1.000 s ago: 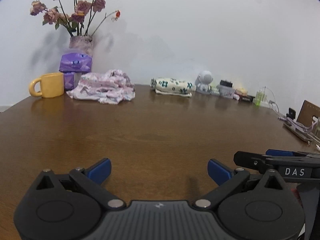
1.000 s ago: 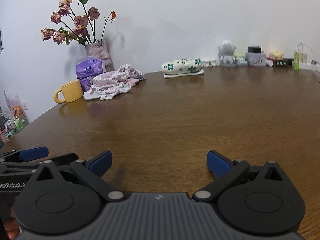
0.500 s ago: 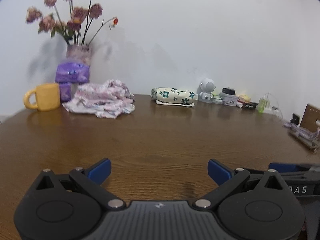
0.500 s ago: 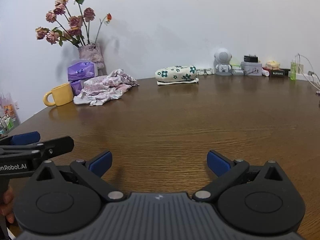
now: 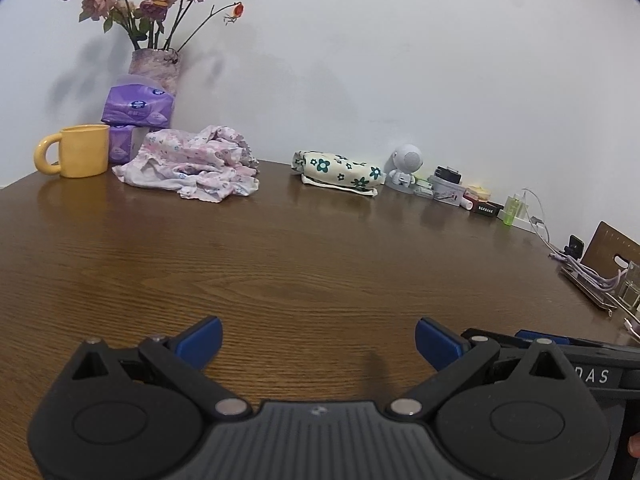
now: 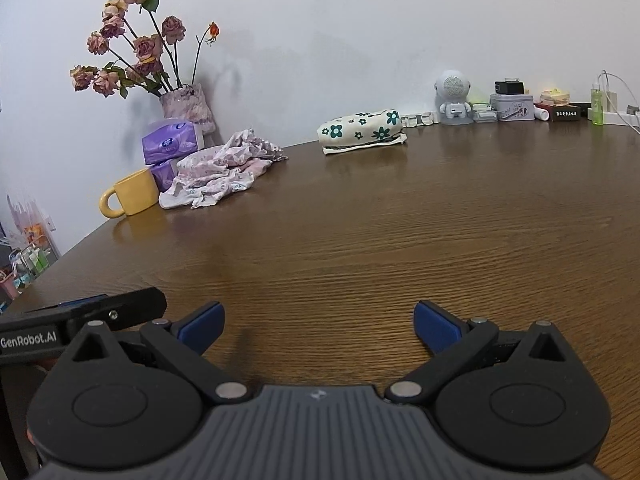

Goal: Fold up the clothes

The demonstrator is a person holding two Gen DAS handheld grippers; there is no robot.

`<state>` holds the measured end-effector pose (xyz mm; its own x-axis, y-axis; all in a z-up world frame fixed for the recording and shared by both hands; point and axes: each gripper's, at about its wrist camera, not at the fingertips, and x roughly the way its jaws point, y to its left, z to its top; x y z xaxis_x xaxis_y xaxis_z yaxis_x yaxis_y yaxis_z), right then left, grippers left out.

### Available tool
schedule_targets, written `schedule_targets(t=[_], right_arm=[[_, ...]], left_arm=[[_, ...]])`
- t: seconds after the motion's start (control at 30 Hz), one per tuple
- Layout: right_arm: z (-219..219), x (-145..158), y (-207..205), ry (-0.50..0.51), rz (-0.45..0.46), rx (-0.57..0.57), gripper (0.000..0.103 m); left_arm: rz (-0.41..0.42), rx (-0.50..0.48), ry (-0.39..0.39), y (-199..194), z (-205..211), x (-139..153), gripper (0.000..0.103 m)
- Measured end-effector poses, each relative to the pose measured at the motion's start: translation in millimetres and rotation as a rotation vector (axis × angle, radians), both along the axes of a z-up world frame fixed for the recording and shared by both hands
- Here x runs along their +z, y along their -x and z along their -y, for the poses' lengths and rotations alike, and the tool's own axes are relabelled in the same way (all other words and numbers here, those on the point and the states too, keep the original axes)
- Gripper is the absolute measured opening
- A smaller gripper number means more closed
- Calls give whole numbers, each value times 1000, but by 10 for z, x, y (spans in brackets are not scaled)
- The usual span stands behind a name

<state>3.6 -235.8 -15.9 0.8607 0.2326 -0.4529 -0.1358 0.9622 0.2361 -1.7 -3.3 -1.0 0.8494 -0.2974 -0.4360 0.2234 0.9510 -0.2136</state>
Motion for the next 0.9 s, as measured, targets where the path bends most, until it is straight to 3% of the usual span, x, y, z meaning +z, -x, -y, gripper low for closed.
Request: schedule_targets(t=[0.4, 0.9], right_arm=[[20, 4, -1, -11, -1, 0, 102], [23, 1, 15, -19, 9, -14, 103]], left_arm=[[-35, 12, 51, -37, -66, -23, 103], [-38, 4, 24, -23, -12, -18, 103]])
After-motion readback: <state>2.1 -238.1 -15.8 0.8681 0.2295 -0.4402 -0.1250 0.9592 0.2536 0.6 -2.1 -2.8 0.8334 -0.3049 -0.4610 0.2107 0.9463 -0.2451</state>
